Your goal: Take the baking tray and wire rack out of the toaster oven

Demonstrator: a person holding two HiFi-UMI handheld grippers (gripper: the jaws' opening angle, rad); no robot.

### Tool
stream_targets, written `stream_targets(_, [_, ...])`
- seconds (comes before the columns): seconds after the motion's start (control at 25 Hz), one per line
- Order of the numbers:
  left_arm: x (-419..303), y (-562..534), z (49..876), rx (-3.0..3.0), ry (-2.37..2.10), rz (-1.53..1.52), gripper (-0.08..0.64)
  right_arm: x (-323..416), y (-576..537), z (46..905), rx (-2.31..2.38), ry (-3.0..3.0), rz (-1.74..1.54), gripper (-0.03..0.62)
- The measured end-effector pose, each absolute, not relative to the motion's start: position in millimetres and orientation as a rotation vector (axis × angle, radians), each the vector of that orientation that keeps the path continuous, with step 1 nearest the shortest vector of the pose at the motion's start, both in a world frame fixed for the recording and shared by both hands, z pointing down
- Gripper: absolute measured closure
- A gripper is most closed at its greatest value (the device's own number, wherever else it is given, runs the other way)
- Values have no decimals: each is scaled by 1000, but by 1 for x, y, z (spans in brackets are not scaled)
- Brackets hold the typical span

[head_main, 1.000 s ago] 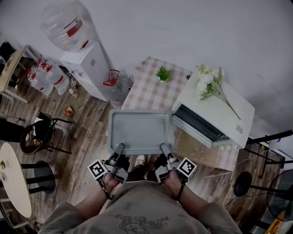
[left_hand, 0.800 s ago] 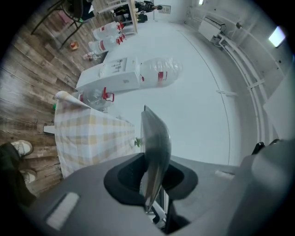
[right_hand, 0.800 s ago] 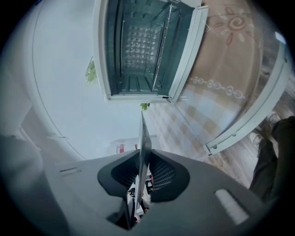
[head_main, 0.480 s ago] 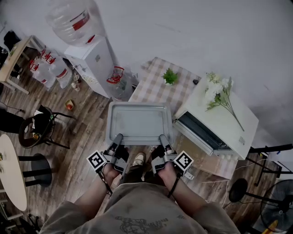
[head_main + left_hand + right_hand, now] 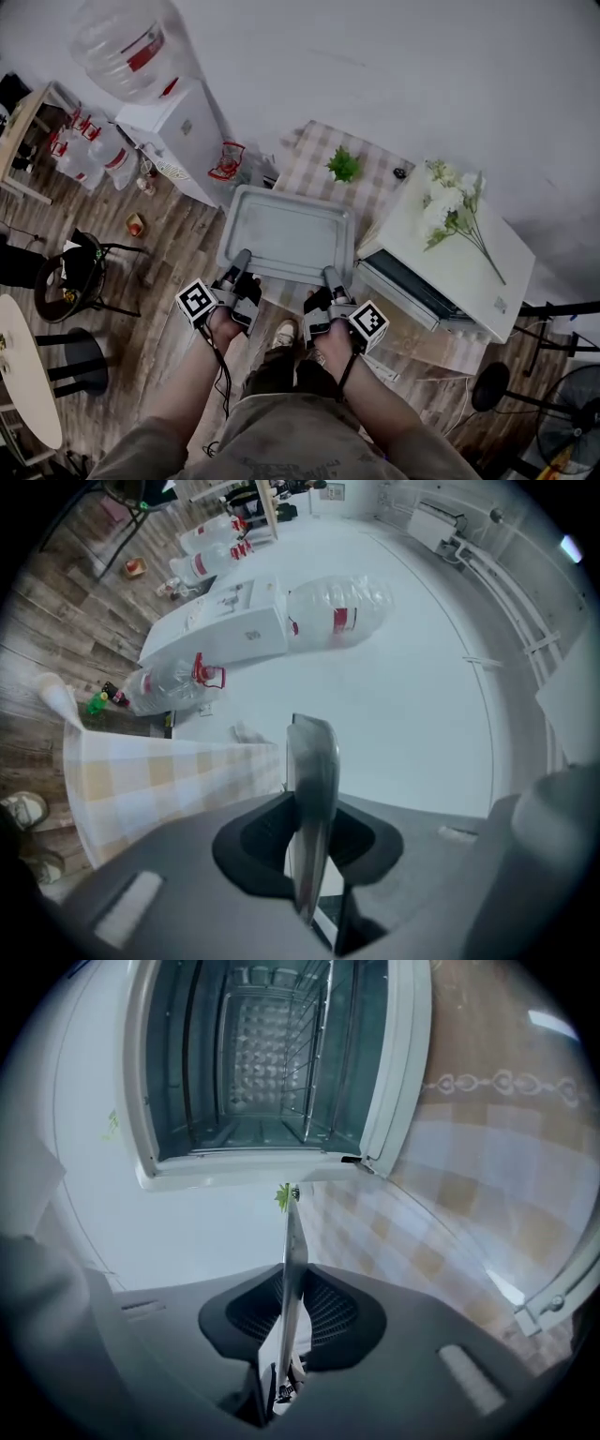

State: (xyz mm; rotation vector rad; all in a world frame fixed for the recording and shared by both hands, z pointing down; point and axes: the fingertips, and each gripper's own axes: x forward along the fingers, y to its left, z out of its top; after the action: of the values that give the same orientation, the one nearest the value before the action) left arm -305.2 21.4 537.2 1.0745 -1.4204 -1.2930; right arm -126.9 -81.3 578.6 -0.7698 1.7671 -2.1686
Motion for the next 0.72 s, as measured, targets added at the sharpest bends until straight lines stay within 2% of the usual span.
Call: stream_targets(0.72, [-363,-59,623,978,-1433,-1120,491,-161,-127,646,-1032,1589,-2171,509])
